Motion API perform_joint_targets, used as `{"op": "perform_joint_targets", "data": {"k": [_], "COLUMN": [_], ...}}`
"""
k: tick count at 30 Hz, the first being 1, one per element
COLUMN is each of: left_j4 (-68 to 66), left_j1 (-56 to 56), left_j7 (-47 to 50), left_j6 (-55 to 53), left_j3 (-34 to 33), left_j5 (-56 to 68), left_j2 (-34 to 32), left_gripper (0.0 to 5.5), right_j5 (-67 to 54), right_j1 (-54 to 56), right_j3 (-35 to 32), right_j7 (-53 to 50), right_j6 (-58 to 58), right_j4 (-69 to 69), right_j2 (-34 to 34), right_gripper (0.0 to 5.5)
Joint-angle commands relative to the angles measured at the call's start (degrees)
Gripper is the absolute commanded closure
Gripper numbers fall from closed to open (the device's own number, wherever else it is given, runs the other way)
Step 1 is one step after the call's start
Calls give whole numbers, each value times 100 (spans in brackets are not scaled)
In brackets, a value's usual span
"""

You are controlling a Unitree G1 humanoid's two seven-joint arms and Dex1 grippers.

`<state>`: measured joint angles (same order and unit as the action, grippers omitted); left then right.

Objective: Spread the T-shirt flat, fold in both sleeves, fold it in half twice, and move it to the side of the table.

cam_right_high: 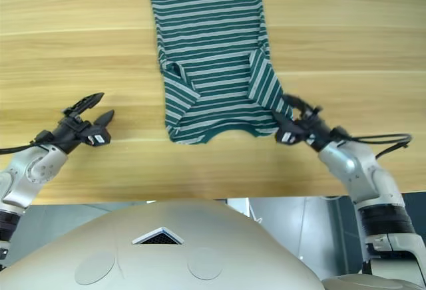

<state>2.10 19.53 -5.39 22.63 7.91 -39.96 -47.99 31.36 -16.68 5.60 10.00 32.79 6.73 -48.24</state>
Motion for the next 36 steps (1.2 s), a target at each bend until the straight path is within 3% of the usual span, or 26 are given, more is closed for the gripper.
{"op": "perform_joint_targets", "data": {"k": [1,10,15,23,28,31,36], "left_j4": [302,403,52,-389,-174,-156,-46], "left_j1": [31,211,6,-616,-851,-880,-775], "left_j7": [-161,-355,-451,-1559,-2407,-2585,-2749], "left_j6": [-70,92,293,1191,1540,1541,1540], "left_j3": [-74,-89,64,992,1505,1581,1642], "left_j5": [1,63,-30,395,1097,1144,1143], "left_j2": [25,-90,-179,-257,-261,-331,-466], "left_gripper": [254,254,254,254,237,202,197], "right_j5": [326,108,-46,-2400,-1189,-530,-90], "right_j1": [-174,-1017,-873,-210,106,17,-426], "right_j3": [284,324,55,-1291,-1476,-1172,-785], "right_j7": [168,499,326,352,187,225,419], "right_j6": [-122,-69,-214,-158,48,175,413], "right_j4": [121,-997,-1132,-1656,-547,-118,217], "right_j2": [8,-199,-24,273,-172,-293,-472], "right_gripper": [274,274,274,274,272,272,272]}}
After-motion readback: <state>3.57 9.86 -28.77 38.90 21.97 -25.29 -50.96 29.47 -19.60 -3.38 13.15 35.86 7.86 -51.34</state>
